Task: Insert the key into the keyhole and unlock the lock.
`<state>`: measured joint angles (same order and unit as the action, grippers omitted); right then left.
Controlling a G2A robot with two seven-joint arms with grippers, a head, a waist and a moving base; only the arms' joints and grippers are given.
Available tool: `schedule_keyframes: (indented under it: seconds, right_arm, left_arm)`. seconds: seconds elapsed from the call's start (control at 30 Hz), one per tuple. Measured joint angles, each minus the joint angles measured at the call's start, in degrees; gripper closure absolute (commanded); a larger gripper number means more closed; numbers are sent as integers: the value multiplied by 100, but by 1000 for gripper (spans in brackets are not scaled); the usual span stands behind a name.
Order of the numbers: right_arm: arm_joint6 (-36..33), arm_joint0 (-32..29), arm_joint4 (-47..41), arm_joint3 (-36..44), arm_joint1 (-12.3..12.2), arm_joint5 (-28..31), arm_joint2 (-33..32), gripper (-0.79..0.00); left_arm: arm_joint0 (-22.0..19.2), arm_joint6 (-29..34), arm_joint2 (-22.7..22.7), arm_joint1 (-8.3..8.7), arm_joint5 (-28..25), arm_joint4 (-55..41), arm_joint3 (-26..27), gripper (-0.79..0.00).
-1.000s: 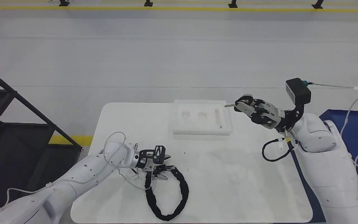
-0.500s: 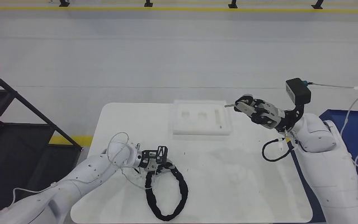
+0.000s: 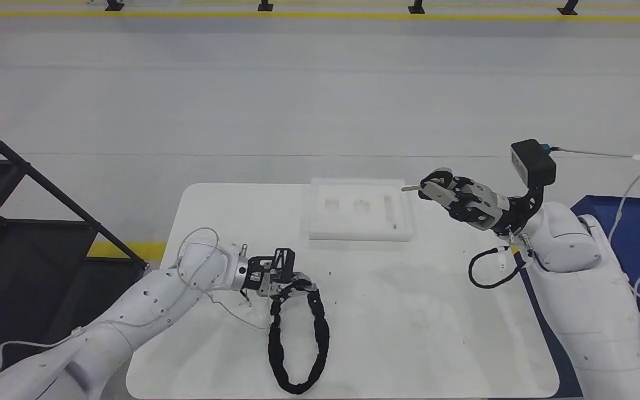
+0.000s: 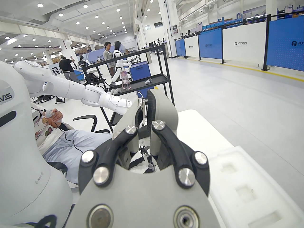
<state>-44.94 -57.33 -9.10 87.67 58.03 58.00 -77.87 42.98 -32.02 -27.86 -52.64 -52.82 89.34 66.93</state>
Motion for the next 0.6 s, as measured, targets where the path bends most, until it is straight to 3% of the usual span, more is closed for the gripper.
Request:
schedule_keyframes:
  seconds: [0.23,0.6]
  right_arm:
    - [0,0,0,0,0,0,0,0]
    - [0,0,0,0,0,0,0,0]
  left_arm:
    - [45,4,-412,155,-206,-152,657,0]
    - [135,186,-1012,207,92,-751,1497,0]
